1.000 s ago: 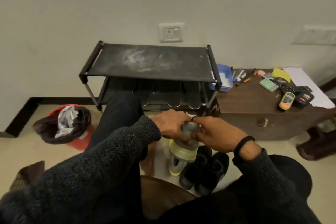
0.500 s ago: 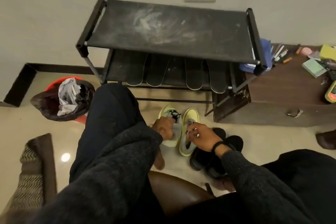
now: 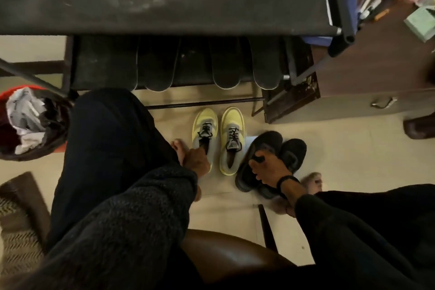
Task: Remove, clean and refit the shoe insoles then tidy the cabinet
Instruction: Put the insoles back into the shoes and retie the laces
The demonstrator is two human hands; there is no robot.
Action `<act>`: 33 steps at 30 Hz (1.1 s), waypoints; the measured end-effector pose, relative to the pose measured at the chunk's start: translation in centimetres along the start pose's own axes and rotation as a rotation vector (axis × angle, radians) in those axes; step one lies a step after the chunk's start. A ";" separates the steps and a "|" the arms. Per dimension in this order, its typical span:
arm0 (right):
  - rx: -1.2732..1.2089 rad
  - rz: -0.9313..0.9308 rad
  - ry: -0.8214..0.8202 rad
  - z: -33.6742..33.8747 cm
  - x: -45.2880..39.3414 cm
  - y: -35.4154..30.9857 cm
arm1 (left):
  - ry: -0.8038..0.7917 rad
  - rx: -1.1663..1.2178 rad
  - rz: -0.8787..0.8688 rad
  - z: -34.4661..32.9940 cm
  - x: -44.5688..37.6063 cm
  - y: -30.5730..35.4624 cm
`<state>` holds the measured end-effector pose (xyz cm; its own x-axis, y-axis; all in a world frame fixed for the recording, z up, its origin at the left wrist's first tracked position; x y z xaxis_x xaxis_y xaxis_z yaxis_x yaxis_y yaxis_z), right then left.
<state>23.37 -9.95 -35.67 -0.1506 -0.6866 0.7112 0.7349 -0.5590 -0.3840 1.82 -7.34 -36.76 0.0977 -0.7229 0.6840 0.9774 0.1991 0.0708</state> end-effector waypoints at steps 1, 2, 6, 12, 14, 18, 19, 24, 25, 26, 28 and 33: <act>-0.008 -0.020 0.003 -0.1 -0.4 0.7 | -0.002 -0.011 -0.016 -1.2 -1.0 -0.1; -0.017 -0.047 0.004 0.0 -0.8 1.7 | 0.008 -0.028 0.009 -3.2 -2.2 -0.1; -0.015 -0.124 0.007 -0.6 -2.4 4.9 | -0.003 0.039 -0.102 -5.9 -2.9 2.3; -0.001 -0.240 0.067 -1.4 -3.2 7.3 | -0.167 -0.090 -0.456 -8.6 -2.3 8.4; 0.016 -0.289 0.069 -2.0 -3.8 9.0 | -0.240 -0.148 -0.576 -10.0 -1.7 9.3; 0.041 -0.306 0.014 -3.1 -4.0 11.5 | -0.398 -0.296 -0.710 -13.5 -1.9 9.6; 0.054 -0.300 -0.022 -3.5 -4.0 11.9 | -0.431 -0.339 -0.715 -14.3 -2.0 9.6; 0.053 -0.346 -0.079 -4.8 -5.0 12.3 | -0.424 -0.503 -0.786 -15.5 -2.5 9.8; 0.031 -0.357 -0.084 -4.9 -5.1 12.2 | -0.417 -0.496 -0.781 -15.5 -2.8 9.8; 0.017 -0.355 -0.096 -5.0 -5.1 12.2 | -0.423 -0.474 -0.771 -15.3 -2.9 9.9; 0.043 -0.305 -0.112 -5.4 -5.0 12.4 | -0.438 -0.427 -0.744 -14.9 -3.3 9.9; 0.230 -0.203 -0.173 -5.6 -4.7 12.4 | -0.419 -0.355 -0.742 -15.2 -3.4 9.4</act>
<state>29.45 -16.23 -47.09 -0.2088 -0.4722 0.8564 0.8342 -0.5430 -0.0960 13.58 -13.09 -49.49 -0.5853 -0.2713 0.7641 0.7690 -0.4844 0.4171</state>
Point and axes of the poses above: each hand's wrist, its own x-axis away from the middle knuckle, its own z-axis out of the back of the hand, y = z × x, the point moved 1 cm from there along -x, towards the middle knuckle, and after that the axes turned 10 degrees about y, right-handed, at the moved point
